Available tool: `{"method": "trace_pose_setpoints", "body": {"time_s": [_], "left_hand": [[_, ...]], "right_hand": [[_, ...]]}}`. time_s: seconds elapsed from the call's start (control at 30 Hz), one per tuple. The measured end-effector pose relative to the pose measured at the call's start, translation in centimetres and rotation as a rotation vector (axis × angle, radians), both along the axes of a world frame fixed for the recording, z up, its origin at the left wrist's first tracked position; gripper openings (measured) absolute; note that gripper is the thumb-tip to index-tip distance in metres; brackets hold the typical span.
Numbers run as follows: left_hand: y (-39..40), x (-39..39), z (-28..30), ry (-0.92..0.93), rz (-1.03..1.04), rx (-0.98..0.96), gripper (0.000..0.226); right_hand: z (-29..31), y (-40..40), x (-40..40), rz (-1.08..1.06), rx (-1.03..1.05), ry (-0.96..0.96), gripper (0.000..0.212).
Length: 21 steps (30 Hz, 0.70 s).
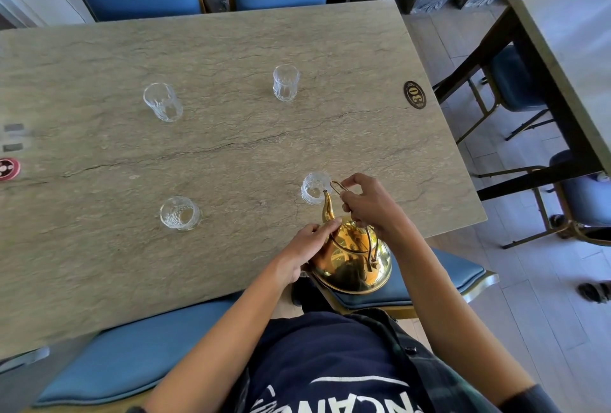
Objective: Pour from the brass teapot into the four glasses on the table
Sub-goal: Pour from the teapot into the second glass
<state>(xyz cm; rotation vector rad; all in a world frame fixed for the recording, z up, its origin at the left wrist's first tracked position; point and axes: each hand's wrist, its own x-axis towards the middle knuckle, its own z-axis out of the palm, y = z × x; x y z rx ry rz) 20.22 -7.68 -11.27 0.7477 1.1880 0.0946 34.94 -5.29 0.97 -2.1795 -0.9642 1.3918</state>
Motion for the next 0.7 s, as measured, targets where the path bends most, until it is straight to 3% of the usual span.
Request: {"method": "trace_pose_setpoints", "body": {"time_s": [0.17,0.27,0.53,0.7], "left_hand": [[0.08,0.06,0.52,-0.021,-0.019,-0.003,0.083],[0.07,0.16,0.59,-0.004,-0.030,-0.008,0.111],[0.06,0.34,0.88,-0.015,-0.032,-0.006,0.089],[0.05,0.59,0.90,0.000,-0.044,0.010,0.106]], "right_hand": [[0.13,-0.05,0.05,0.008,-0.002,-0.006,0.028],[0.24,-0.11,0.09,0.005,-0.001,-0.009,0.027],[0.42,-0.33,0.23,-0.002,0.003,-0.013,0.028],[0.60,-0.37,0.33,-0.002,0.007,-0.012,0.028]]}}
